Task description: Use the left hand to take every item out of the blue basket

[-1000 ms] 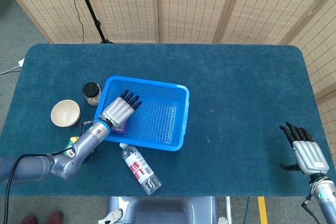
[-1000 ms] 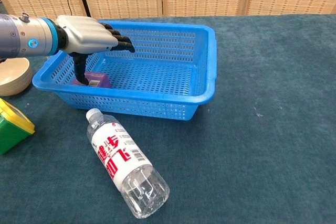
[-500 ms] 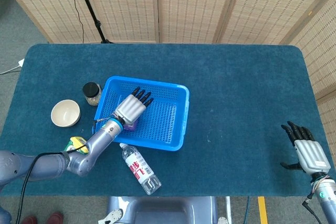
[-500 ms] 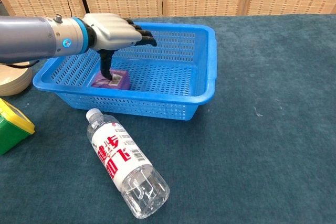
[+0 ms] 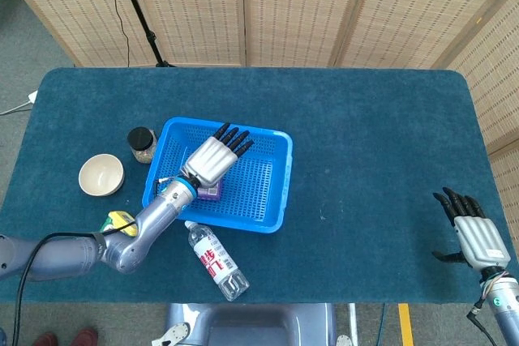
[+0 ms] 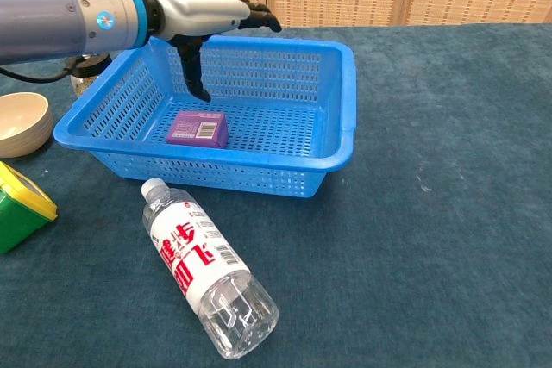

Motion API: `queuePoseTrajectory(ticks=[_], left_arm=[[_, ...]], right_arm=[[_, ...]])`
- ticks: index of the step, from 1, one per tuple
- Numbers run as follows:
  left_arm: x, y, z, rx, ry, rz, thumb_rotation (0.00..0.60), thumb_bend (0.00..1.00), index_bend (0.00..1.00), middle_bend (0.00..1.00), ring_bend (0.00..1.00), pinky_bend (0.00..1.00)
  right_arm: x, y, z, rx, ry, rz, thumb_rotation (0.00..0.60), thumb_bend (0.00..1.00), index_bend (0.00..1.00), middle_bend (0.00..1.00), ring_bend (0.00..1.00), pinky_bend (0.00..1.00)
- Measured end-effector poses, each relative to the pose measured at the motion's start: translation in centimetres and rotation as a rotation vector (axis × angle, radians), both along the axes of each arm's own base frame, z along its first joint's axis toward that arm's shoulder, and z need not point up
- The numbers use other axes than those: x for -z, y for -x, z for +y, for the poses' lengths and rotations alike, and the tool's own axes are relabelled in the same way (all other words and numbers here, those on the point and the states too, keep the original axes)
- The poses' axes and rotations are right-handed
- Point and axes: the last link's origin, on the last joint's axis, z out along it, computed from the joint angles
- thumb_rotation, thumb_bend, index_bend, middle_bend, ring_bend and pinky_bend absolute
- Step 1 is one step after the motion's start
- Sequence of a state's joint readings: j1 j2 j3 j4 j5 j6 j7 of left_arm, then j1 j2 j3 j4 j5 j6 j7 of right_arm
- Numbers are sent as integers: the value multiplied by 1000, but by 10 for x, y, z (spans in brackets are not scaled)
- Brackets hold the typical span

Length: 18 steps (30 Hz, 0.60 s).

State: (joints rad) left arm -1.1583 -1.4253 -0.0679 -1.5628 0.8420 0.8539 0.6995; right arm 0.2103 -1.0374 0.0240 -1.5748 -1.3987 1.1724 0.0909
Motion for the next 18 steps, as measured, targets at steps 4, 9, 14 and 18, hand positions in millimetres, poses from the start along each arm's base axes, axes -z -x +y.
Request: queuePoseTrajectory(ticks=[4,9,14,18], left_arm=[[-8,19,-12,-56,54,46,600,125,0,0,0,15],[-4,42,-18,-128,96,89,600,125,0,0,0,17],[5,51,-16,-172,111,74,600,124,0,0,0,18],[11,53,-12,-181,115,56,600,124,0,0,0,28]], right_arm=[[0,-1,1,-3,-1,1,600,0,0,0,0,0],[2,-1,1,-2,-7,5,600,0,0,0,0,0],[3,0,0,0,-8,8,600,0,0,0,0,0],[5,0,0,0,-16,12,600,0,0,0,0,0]])
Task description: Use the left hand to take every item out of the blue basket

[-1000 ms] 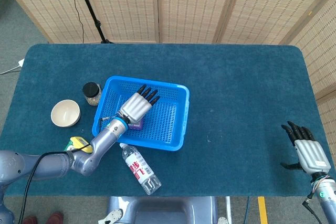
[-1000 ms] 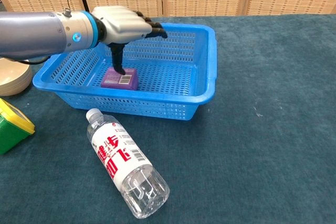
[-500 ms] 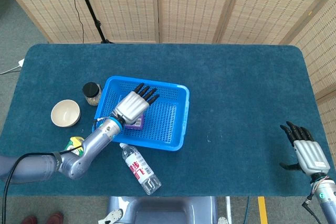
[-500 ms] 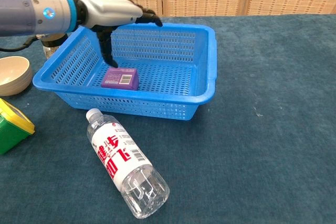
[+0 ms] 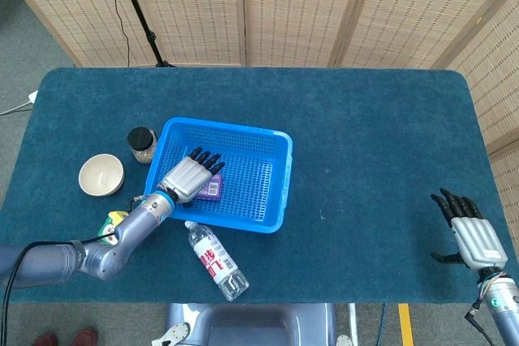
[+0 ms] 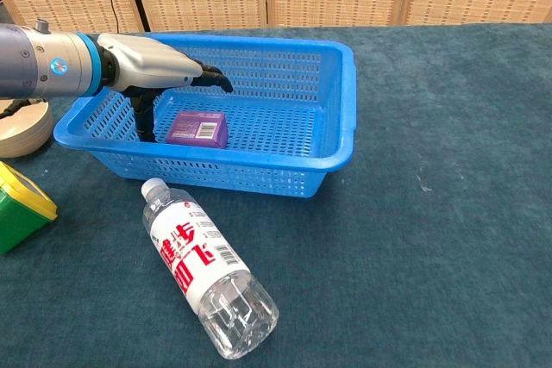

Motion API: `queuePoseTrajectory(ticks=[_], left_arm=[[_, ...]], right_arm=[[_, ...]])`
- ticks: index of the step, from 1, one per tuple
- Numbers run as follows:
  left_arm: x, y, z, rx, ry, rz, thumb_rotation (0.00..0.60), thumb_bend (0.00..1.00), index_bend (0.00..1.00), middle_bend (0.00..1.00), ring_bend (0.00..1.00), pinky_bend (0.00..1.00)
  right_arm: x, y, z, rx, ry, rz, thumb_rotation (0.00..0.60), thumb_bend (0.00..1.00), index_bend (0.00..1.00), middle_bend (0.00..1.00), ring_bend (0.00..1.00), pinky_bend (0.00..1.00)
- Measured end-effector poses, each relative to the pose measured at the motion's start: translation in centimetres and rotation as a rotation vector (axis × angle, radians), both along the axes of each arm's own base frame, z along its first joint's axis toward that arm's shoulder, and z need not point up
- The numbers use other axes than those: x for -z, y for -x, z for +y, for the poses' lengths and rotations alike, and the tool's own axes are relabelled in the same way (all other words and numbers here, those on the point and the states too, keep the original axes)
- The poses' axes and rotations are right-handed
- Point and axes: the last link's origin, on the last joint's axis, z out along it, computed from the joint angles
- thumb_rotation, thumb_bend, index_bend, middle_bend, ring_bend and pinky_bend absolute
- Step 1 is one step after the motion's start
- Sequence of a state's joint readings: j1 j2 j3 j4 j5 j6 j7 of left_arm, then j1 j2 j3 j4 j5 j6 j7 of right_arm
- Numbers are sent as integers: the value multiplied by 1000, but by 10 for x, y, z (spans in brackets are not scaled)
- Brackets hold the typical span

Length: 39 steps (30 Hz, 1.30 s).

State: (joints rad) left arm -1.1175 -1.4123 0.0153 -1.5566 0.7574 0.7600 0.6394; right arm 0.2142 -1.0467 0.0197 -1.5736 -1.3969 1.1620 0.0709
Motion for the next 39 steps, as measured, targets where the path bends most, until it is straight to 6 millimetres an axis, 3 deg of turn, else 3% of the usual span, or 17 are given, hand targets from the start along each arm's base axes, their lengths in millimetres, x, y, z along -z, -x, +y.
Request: queuePoseTrajectory(ticks=[3,6,8,12,15,22,28,32,39], left_arm=[[7,2,2,-14,9,-12,600,138,0,0,0,118],[15,4,5,-31,16,-17,600,244,6,0,31,322],[21,4,7,-41,15,-28,600,314,92,14,120,432],[28,3,11,-50,10,-61,600,431,459,260,376,574],[30,2,11,-39,9,-76,600,475,583,364,461,619],[21,-7,12,15,-36,-150,600,482,595,374,466,625],[-9,-17,10,45,-82,-246,600,473,595,374,459,625],[-44,-16,6,64,-127,-301,600,470,595,374,459,625],[-109,21,-9,22,-225,-366,600,468,595,374,452,625]], right_arm=[[1,0,0,1,-2,1,600,0,0,0,0,0],[1,1,-1,4,-2,2,600,0,0,0,0,0],[1,1,-1,6,-3,1,600,0,0,0,0,0],[2,2,-1,7,-5,1,600,0,0,0,0,0],[1,2,-2,8,-6,-1,600,0,0,0,0,0],[2,0,-1,2,-8,-5,600,0,0,0,0,0],[2,-2,1,-4,-10,-10,600,0,0,0,0,0],[1,-4,3,-13,-12,-16,600,0,0,0,0,0],[0,-8,6,-30,-13,-29,600,0,0,0,0,0]])
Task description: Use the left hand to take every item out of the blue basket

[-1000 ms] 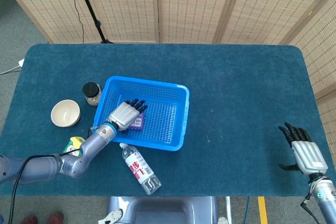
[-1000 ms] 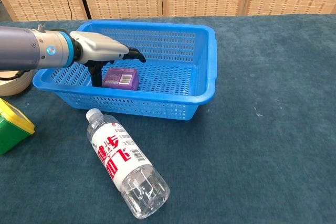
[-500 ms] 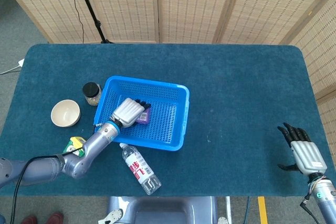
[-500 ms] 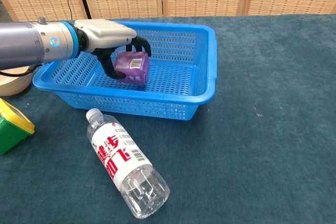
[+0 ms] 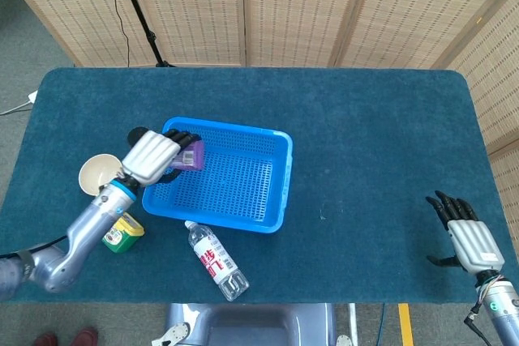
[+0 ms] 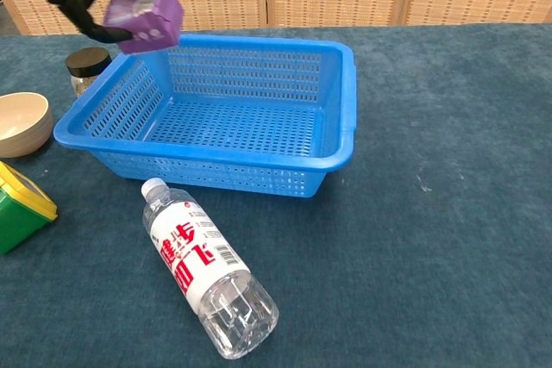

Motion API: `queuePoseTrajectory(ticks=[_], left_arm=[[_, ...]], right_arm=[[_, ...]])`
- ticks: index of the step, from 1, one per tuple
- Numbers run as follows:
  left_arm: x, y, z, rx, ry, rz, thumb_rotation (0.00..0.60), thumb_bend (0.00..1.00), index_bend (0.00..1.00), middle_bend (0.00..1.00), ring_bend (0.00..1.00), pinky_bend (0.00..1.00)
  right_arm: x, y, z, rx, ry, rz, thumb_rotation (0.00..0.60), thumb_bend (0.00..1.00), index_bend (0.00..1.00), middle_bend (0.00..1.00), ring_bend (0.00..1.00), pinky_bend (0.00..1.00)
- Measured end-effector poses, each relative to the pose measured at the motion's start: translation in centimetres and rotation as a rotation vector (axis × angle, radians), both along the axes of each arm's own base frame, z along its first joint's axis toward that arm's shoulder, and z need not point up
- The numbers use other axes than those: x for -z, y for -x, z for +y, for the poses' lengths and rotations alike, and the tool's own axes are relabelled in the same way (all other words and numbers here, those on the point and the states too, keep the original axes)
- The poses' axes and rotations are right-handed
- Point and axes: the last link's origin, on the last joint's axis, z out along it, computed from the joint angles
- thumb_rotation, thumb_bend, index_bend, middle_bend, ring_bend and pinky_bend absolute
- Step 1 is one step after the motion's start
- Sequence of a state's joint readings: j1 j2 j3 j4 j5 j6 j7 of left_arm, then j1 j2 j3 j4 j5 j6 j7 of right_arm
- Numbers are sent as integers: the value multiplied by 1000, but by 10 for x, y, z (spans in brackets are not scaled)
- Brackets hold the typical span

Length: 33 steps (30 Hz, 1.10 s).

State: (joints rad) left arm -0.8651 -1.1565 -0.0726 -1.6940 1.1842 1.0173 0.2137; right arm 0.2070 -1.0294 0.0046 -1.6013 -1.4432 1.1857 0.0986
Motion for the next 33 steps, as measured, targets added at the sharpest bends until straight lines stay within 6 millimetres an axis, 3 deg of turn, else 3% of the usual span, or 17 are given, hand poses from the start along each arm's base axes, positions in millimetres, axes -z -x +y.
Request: queuePoseTrajectory(ticks=[5,14,18,23,26,28,30,31,33], left_arm=[[-30,41,-17,-73,-38,-61,600,468,595,374,449,625],[-56,138,-54,-262,-68,-99,600,466,595,371,441,625],[-59,165,-62,-301,-82,-77,600,467,593,370,435,625],[-50,180,-58,-333,-79,-61,600,463,569,348,397,623],[-40,181,-50,-346,-68,-42,600,438,469,218,261,537],[-33,181,-45,-353,-59,-28,600,385,246,65,99,406],[-24,179,-38,-363,-41,-25,600,303,54,0,10,256],[-20,177,-35,-365,-33,-29,600,247,4,0,0,170],[-15,174,-31,-370,-15,-39,600,164,0,0,0,75]], right_arm=[[0,-3,2,-11,-5,-7,600,0,0,0,0,0],[-1,-7,8,-34,-6,-15,600,0,0,0,0,0],[-1,-10,10,-46,-12,-17,600,0,0,0,0,0],[0,-12,13,-57,-17,-19,600,0,0,0,0,0],[0,-12,13,-57,-17,-20,600,0,0,0,0,0],[-1,-11,13,-53,-16,-19,600,0,0,0,0,0],[-1,-10,12,-49,-15,-19,600,0,0,0,0,0],[-1,-10,12,-47,-14,-19,600,0,0,0,0,0],[-2,-9,11,-43,-11,-19,600,0,0,0,0,0]])
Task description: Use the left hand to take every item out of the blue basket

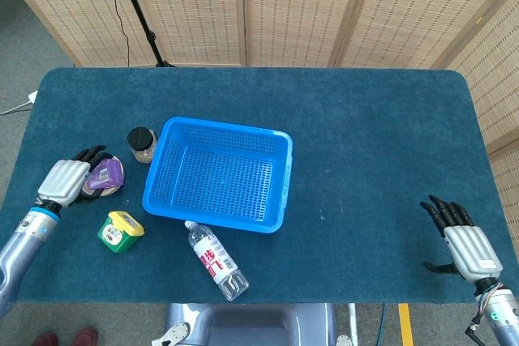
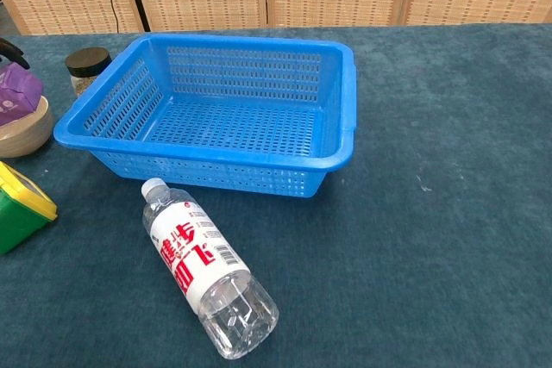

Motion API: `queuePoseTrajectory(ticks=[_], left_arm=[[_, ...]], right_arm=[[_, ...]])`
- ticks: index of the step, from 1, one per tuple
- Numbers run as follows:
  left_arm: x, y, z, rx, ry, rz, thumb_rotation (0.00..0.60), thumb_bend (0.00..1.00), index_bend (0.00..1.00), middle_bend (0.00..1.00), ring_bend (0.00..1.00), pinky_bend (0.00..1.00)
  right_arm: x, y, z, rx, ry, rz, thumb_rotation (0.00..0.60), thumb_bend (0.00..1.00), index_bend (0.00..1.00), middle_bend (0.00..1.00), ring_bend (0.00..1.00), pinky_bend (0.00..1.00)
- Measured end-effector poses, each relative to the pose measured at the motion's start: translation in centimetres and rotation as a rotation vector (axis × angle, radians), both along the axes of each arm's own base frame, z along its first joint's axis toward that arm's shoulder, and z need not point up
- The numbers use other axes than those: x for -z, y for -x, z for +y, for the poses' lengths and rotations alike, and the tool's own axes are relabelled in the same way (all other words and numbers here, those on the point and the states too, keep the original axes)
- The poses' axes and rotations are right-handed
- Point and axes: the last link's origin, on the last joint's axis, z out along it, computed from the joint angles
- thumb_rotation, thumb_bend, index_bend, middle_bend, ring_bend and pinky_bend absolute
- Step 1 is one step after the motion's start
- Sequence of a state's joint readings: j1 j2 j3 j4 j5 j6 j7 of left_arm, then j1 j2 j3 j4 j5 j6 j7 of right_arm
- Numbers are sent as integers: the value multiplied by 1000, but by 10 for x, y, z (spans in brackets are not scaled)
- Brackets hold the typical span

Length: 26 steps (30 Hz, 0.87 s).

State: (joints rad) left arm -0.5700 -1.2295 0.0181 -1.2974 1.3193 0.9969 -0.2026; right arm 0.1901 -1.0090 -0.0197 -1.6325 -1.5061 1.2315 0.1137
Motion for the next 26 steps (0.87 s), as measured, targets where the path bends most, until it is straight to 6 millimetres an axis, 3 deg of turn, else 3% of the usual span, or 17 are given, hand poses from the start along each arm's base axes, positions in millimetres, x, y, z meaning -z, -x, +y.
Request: queuePoseTrajectory(ticks=[4,10,16,26], left_arm=[[1,-4,1,-8,25,-55,600,122,0,0,0,3],[-13,-12,-11,30,9,-121,600,119,0,0,0,0],[-35,-13,-42,57,-53,-154,600,118,0,0,0,0],[-58,6,-113,-19,-249,-80,600,118,0,0,0,0]], right_arm=[[-1,0,-1,3,1,-2,600,0,0,0,0,0],[-3,-2,0,-5,6,-12,600,0,0,0,0,0],[-6,-5,3,-22,12,-26,600,0,0,0,0,0],[-11,-10,9,-55,24,-39,600,0,0,0,0,0]])
